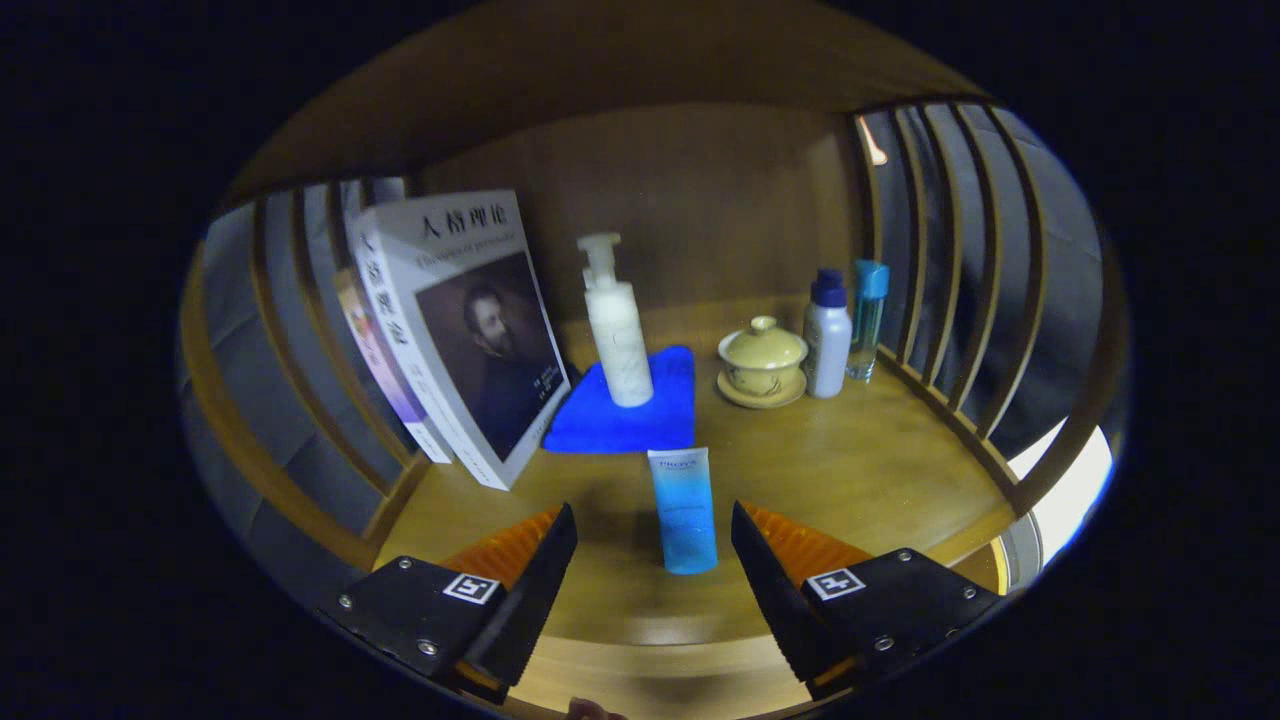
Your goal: Pull open the drawer, take out the items inside it, and place them on the countertop above the cabinet.
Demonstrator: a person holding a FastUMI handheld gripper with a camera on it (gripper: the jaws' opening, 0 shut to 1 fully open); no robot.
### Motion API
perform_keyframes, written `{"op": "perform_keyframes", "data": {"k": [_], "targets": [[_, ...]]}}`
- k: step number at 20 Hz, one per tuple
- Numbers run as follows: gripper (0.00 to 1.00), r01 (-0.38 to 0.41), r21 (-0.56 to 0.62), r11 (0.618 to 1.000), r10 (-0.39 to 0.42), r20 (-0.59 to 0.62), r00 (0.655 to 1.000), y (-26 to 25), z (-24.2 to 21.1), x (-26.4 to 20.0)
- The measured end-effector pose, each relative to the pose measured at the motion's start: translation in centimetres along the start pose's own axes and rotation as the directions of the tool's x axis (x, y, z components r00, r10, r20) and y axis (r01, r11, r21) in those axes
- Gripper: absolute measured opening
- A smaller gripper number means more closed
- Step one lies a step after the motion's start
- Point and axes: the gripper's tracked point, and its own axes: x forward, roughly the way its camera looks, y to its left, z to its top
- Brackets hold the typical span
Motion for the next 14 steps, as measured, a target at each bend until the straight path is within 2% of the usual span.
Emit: {"op": "perform_keyframes", "data": {"k": [4,7,10,14], "targets": [[0.96,0.006,-0.001,1.000,-0.006,0.166,0.986,0.2,1.4,-5.8],[0.95,0.014,-0.032,0.999,-0.005,0.264,0.964,0.5,0.6,-10.1],[0.95,0.030,-0.048,0.998,-0.013,0.331,0.943,1.0,-1.4,-13.8],[0.95,0.048,-0.005,0.999,-0.042,0.399,0.916,1.0,-5.5,-17.8]]}}
